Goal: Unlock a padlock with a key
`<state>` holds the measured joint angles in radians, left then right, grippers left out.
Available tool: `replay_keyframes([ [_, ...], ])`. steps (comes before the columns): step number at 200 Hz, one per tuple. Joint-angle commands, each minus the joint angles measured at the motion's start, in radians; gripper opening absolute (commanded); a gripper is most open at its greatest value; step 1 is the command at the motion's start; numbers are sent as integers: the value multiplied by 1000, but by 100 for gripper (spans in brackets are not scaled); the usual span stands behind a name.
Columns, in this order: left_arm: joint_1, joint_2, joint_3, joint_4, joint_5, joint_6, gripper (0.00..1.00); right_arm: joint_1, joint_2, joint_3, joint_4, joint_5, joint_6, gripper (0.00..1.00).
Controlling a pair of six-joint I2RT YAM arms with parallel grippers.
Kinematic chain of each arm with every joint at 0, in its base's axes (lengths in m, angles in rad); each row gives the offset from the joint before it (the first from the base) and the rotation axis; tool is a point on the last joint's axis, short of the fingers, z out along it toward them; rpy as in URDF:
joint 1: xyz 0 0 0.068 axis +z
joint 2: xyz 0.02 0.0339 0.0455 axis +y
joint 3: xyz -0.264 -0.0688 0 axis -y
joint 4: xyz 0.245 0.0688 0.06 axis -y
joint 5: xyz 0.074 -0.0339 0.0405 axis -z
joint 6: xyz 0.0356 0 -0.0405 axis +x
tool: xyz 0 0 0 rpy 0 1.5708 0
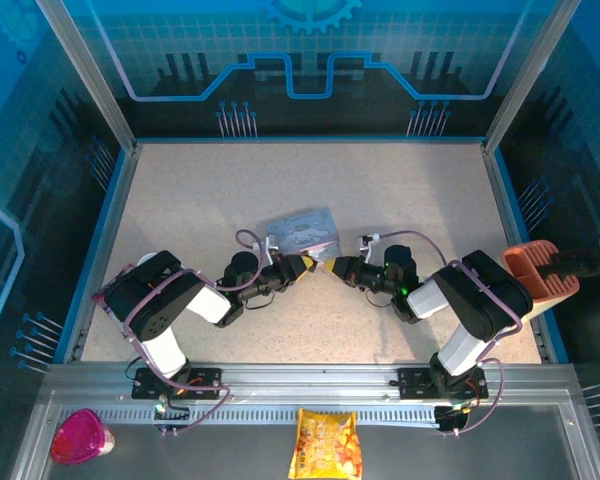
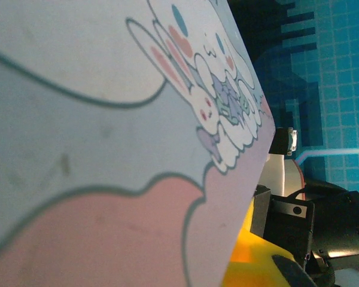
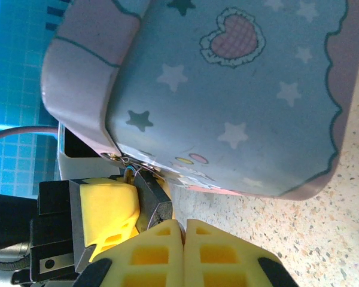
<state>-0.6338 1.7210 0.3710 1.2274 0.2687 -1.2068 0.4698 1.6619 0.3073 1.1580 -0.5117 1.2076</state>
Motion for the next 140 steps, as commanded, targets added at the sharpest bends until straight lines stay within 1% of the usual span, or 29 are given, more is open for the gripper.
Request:
replay_keyframes([
  [1,-30,-47,41,108,99,-27,0,68,-19,9,15,-23,-24,0],
  [22,-29,-53,46,104,95,-27,0,87,-2,7,40,-12,-8,0],
  [72,-30,-81,54,72,81,-20,0,124,58,-34,173,33,32,0],
  [140,-30,-88,73,55,86,-15,0,143,54,-50,184,48,28,0],
])
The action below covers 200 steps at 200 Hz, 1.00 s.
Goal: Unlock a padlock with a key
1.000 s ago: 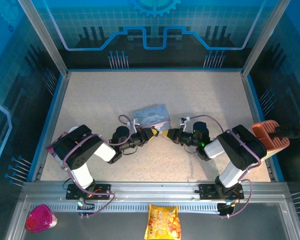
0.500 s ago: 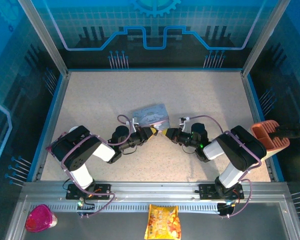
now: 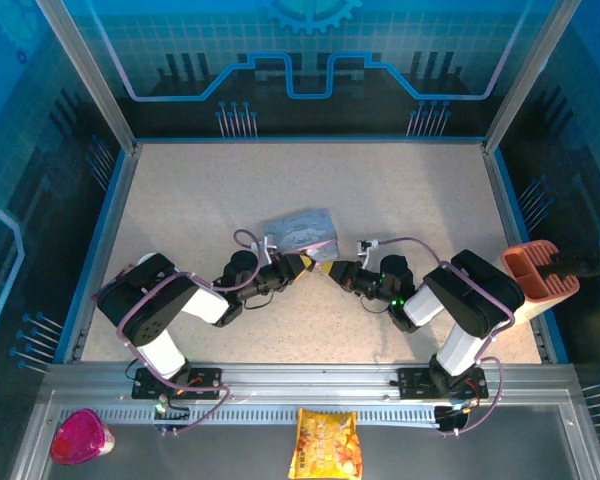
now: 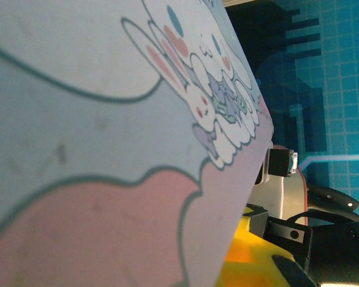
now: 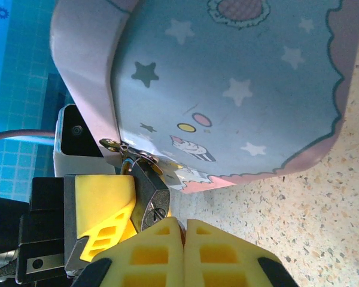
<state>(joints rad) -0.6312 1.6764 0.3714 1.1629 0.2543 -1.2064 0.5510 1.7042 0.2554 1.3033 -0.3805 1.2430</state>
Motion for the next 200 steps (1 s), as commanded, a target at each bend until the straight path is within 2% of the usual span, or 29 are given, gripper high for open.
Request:
replay_keyframes([
  [1,-33,-44,73,119,100,-16,0,61,12,1,39,-83,-8,0],
  [117,-35,-64,76,77,122,2,0,98,1,20,34,-79,-6,0],
  [164,-51,-87,70,26,127,38,0,62,-20,24,17,-90,-12,0],
  [200,-63,-108,55,7,129,53,0,28,-79,31,-82,-103,-57,0],
])
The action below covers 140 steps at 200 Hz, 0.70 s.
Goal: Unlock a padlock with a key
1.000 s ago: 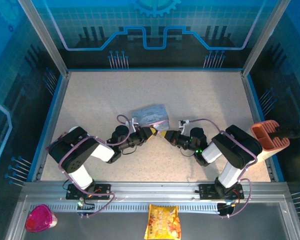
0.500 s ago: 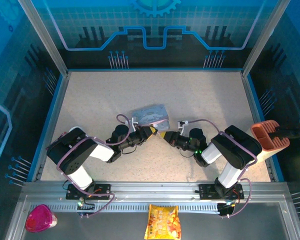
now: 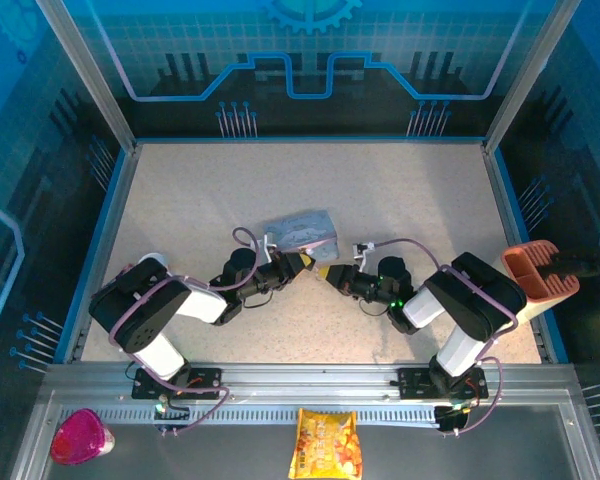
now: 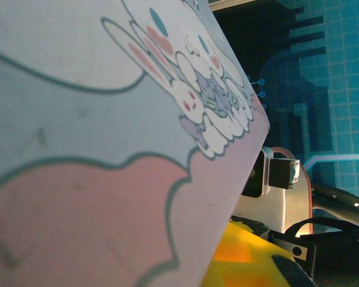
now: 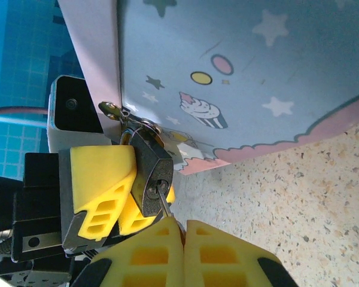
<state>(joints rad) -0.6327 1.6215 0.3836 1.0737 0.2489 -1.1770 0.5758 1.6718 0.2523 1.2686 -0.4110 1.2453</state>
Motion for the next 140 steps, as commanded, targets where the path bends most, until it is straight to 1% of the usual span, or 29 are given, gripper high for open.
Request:
replay_keyframes([
  [1,-61,-54,43,96,134,24,0,3,-48,34,-51,-72,-60,0],
  [19,-64,-72,50,70,140,31,0,5,-66,46,-86,-74,-72,0],
  [44,-82,-77,71,54,145,37,0,15,-61,63,-85,-75,-70,0],
  [85,-87,-100,77,3,149,61,0,-25,-76,46,-93,-78,-75,0],
  [110,-88,-116,78,-36,150,79,0,-27,-92,49,-119,-80,-84,0],
  [140,-89,-106,87,-33,157,75,0,-27,-92,61,-126,-80,-83,0],
])
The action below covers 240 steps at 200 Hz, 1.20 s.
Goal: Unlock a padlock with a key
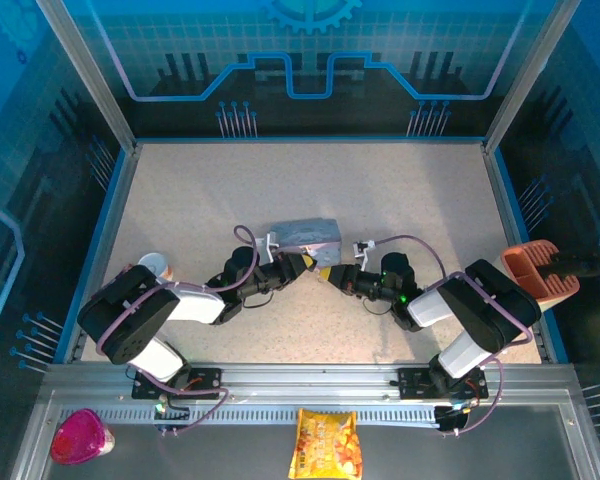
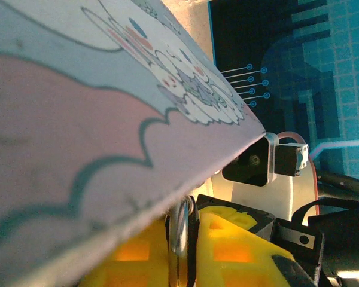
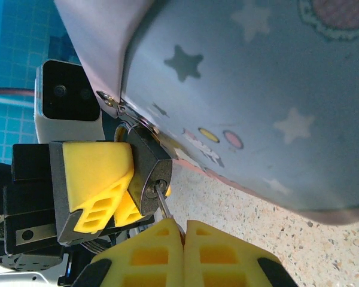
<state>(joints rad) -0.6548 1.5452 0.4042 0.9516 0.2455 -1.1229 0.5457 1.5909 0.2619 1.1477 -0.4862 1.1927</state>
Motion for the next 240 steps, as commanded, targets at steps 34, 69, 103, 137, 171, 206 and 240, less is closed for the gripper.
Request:
replay_keyframes([
  [34,-66,-27,67,87,168,20,0,-9,-12,41,0,-3,-30,0],
  [69,-68,-17,65,82,177,23,0,-17,-24,39,1,-6,-26,0],
  [103,-67,-7,49,91,179,28,0,-30,-39,35,-12,-7,-29,0],
  [137,-69,-4,40,91,178,35,0,-22,-27,32,4,-2,-24,0],
  [171,-70,-3,42,83,184,39,0,-21,0,28,53,-1,-7,0],
  [206,-69,-8,33,69,181,49,0,-33,-9,18,45,-2,-11,0],
  [240,-68,-2,32,76,176,48,0,-31,-34,22,0,3,-26,0],
])
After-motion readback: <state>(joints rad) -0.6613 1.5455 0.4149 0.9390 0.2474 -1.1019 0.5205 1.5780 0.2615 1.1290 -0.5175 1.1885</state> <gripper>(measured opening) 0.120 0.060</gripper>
